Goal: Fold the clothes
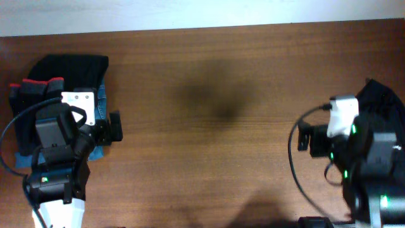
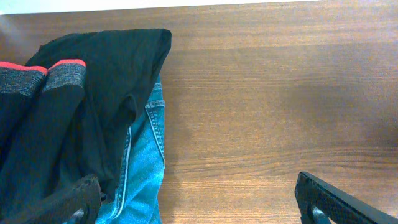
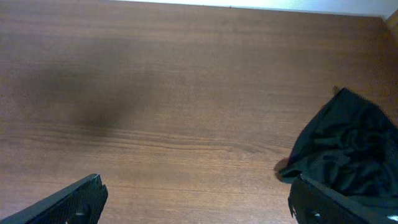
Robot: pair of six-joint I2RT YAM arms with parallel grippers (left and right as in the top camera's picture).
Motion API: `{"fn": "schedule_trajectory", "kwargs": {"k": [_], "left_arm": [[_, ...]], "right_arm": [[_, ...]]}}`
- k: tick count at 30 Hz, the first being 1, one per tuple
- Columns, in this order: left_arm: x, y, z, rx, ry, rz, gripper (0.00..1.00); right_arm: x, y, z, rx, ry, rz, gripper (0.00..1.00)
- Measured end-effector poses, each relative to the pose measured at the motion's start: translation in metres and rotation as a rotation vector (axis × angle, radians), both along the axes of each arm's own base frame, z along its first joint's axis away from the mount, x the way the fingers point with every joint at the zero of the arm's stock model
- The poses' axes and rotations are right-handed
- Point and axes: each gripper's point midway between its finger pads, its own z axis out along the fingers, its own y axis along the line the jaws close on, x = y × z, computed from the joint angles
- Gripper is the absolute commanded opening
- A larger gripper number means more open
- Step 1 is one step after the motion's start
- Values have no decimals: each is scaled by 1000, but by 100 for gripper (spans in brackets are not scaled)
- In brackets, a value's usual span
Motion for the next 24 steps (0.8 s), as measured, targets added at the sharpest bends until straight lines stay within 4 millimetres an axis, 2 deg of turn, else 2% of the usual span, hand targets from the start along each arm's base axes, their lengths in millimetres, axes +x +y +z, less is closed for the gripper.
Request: {"fn": "schedule_trajectory", "kwargs": {"k": [4,8,17,24], "left_arm": [[0,0,-1,0,2,0,99],[0,0,0,-1,1,-1,99],[0,-1,-1,-2,1,-2,99],[0,-1,-1,-2,2,-2,99]], "right_arm": [[-25,1,-5,-24,-112,4,99],[-35,1,-11,-36,-239,5,99],[-34,1,-33,-50,-433,3,99],[-27,1,-31,-63,-595,2,99]]}}
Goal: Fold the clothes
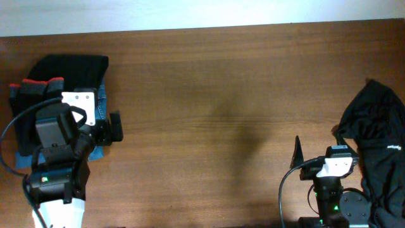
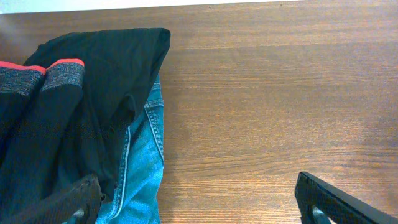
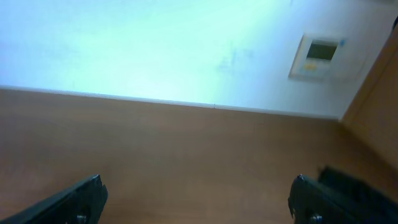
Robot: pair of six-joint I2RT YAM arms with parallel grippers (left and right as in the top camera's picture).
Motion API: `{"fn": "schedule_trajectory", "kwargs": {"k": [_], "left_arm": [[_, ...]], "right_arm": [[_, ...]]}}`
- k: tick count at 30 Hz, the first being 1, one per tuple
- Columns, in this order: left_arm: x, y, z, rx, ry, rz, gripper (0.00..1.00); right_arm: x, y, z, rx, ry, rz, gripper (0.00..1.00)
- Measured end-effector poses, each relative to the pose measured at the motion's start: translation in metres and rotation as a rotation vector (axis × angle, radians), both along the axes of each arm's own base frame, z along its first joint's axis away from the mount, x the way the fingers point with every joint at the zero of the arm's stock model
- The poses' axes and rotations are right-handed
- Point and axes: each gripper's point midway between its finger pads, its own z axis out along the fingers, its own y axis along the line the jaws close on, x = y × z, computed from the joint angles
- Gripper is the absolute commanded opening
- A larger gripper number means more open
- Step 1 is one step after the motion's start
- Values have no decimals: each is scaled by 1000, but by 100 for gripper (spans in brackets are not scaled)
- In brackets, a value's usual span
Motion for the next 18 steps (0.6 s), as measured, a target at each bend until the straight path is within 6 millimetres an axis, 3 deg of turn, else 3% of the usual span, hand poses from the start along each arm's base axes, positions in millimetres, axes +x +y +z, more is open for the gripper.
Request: {"fn": "schedule_trajectory", "kwargs": {"k": [12,16,18], "left_arm": [[0,0,0,0,0,0,99],[0,0,0,0,0,0,99],[0,0,0,0,0,0,99]], "right_arm": [[20,6,-12,-8,-158,29,99],[25,6,-42,-8,-96,29,98],[25,6,-47,-16,-78,29,99]]}}
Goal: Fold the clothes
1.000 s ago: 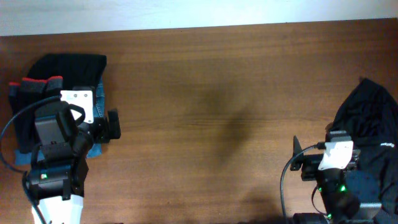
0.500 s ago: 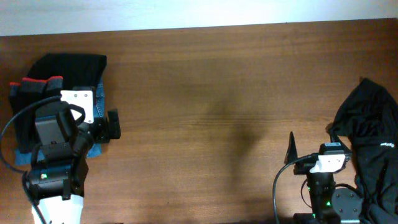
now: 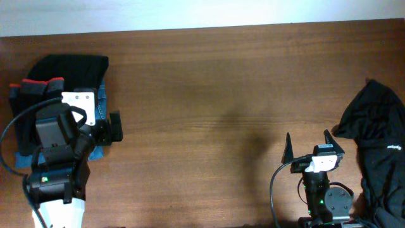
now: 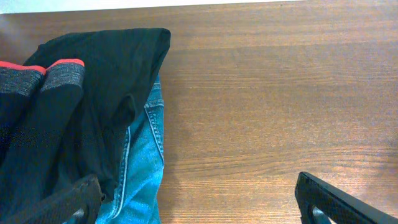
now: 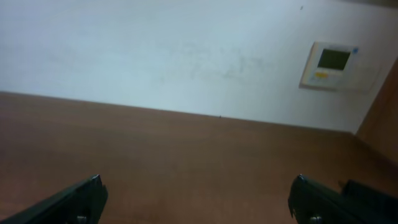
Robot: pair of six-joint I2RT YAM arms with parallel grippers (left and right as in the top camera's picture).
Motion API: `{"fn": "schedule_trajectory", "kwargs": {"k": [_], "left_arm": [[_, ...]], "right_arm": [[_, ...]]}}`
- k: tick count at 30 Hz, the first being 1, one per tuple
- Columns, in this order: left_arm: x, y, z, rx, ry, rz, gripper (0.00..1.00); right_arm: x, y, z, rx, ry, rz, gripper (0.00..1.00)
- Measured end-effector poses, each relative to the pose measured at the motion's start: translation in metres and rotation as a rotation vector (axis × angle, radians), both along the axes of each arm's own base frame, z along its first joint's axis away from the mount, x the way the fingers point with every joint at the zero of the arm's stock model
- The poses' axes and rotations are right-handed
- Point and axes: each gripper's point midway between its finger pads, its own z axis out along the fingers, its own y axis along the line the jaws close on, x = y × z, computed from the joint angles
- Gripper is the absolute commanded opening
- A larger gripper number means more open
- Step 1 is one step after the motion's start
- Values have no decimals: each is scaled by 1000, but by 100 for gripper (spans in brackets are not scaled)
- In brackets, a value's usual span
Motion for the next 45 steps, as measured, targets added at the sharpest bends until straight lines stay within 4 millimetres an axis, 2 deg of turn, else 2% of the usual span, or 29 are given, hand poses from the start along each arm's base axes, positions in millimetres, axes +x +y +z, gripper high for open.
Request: {"fn": "schedule_trajectory", "kwargs": {"k": [4,45], "left_arm": [[0,0,0,0,0,0,99],[0,0,0,0,1,0,100]], "right_arm": [[-1,0,-25,-4,103,0,99],[-1,0,-25,-7,103,0,99]]}}
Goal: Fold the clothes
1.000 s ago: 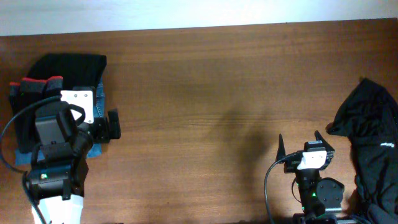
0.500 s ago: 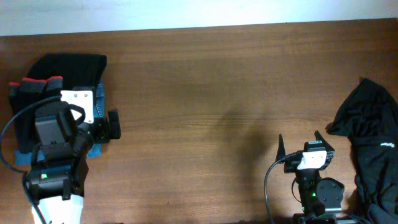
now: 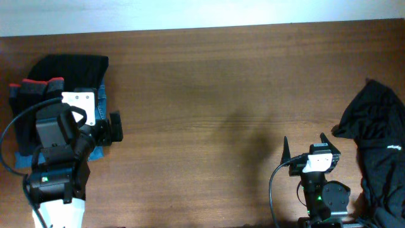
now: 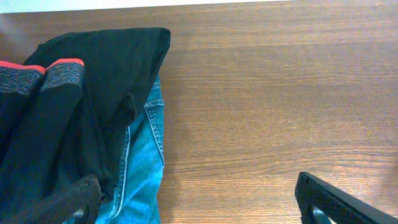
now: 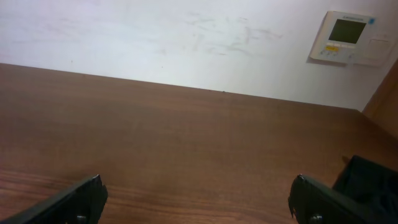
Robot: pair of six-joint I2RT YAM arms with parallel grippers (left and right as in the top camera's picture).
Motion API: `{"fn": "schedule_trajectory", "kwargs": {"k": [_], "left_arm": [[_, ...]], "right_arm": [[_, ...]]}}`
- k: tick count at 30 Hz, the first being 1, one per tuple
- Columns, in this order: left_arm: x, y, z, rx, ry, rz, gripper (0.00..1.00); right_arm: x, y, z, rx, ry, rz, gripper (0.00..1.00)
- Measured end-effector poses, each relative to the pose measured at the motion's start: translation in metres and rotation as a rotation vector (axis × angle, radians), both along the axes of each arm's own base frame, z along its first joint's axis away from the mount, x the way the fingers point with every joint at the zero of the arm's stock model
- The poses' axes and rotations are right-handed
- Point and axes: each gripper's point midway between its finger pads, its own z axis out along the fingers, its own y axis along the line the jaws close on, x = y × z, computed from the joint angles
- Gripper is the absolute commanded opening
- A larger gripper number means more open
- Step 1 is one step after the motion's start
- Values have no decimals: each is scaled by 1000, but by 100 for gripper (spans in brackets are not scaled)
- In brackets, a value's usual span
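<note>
A stack of clothes lies at the far left: a black garment (image 3: 69, 66) (image 4: 99, 74), a grey piece with red trim (image 4: 59, 71) and blue jeans (image 4: 144, 165) underneath. My left gripper (image 3: 101, 130) (image 4: 199, 211) is open at the stack's right edge, its left finger over the jeans, holding nothing. A crumpled black garment (image 3: 376, 145) (image 5: 373, 180) lies at the right edge. My right gripper (image 3: 305, 147) (image 5: 199, 208) is open and empty near the front edge, left of that garment.
Bare brown tabletop (image 3: 221, 95) spans the middle between the two arms. A white wall (image 5: 155, 37) with a thermostat panel (image 5: 348, 36) stands behind the table's far edge. The right arm's base (image 3: 323, 196) sits at the front right.
The right gripper has shifted slightly toward the front edge and its camera now points lower, showing more table and the black garment's edge. The left arm and both piles are unchanged.
At first my right arm reached out over the table beside the crumpled black garment, gripper open above bare wood. Then it stood drawn back at the front edge, facing the wall, and has stayed there with small shifts. The left arm stayed by the stack throughout.
</note>
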Motion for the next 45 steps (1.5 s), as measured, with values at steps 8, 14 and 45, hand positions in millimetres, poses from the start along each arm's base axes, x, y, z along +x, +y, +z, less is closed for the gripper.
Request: {"fn": "schedule_trajectory", "kwargs": {"k": [8,14,45], "left_arm": [[-8,-1,2,1,-4,0,99],[-36,-4,-18,2,-17,0,99],[-61,-33,-113,27,-486,-107,99]], "right_arm": [[0,0,0,0,0,0,99],[0,0,0,-1,0,1,99],[0,0,0,0,0,2,99]]}}
